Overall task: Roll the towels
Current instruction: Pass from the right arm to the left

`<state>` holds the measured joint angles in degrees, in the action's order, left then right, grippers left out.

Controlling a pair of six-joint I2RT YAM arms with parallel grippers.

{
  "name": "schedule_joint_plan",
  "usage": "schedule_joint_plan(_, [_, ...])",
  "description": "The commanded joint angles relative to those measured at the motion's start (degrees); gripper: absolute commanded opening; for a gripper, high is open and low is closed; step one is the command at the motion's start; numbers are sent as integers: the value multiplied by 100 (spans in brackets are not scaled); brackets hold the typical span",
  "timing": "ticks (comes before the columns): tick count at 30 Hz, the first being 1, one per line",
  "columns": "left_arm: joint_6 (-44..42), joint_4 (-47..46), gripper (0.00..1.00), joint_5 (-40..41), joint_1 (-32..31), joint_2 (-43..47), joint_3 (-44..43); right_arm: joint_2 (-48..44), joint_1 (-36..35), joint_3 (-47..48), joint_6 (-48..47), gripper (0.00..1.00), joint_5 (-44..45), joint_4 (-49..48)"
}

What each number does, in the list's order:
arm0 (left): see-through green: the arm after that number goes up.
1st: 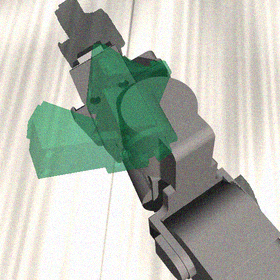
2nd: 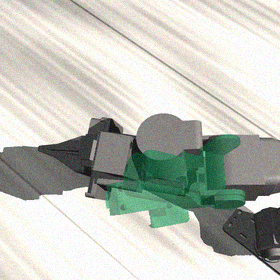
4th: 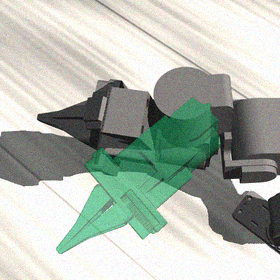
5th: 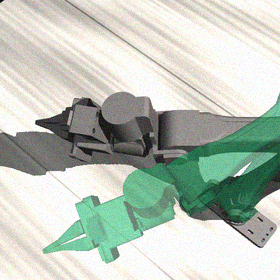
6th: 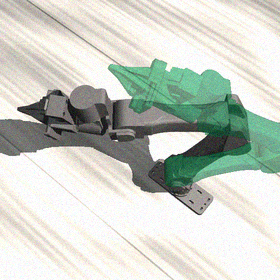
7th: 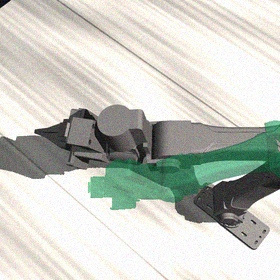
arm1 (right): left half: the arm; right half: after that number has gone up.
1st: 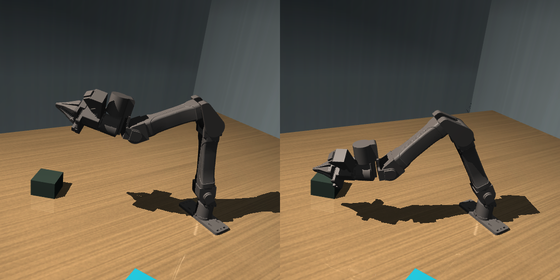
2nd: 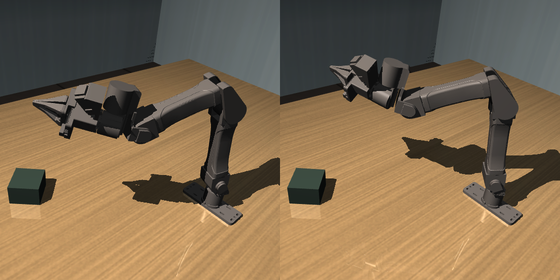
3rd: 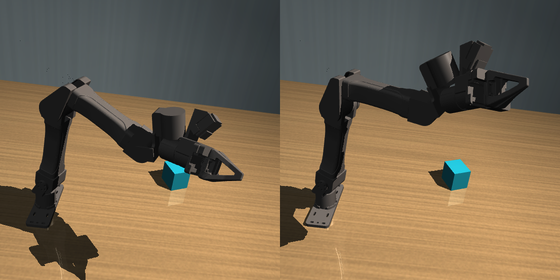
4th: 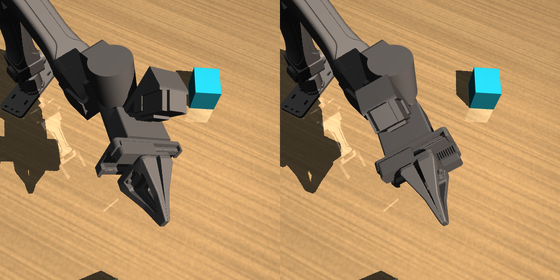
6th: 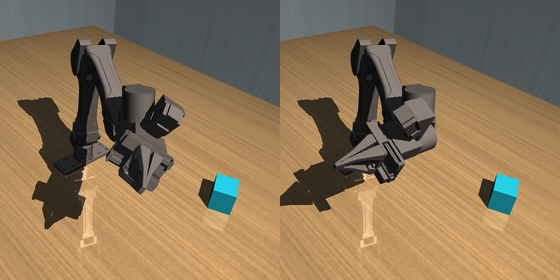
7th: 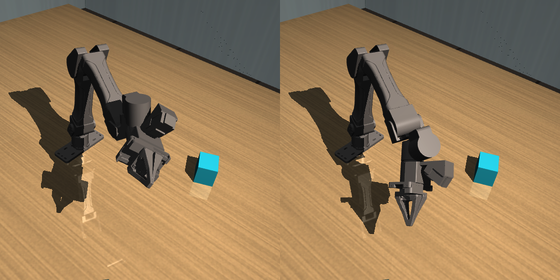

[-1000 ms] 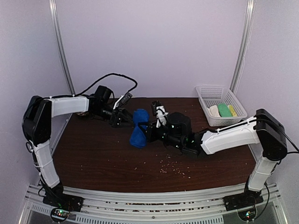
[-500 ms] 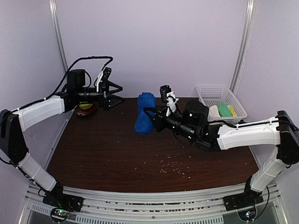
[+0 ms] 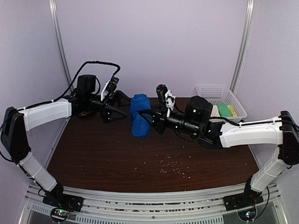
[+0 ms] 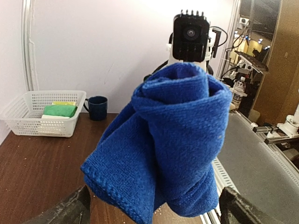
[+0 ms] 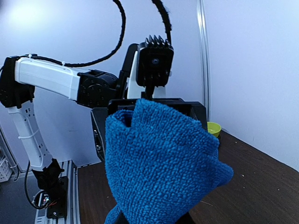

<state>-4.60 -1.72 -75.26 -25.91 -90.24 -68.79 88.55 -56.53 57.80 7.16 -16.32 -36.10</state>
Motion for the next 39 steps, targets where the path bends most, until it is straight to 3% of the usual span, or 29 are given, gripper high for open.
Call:
schedule_joint_plan(1, [-8,-28,98,-585,-34,-231,-131,-181,4,53,-104,0,-639,-583])
schedule_joint_plan(9, [-380,479,98,-726,-274,-498,-319,-49,5,105,-338,0,-477,-599])
schedule_joint_plan(20, [-575,768,98,-508,-522,-454,-415,441,4,427,-354,0,1176,-276])
schedule_joint_plan(30, [110,303,97,924,-705,-471,-358,827,-224,628,-132,0,2224,-166])
schedule_joint_plan(39, [-12,556,90,1955,-799,-546,-445,1258,-412,1180,318,0,3240,268])
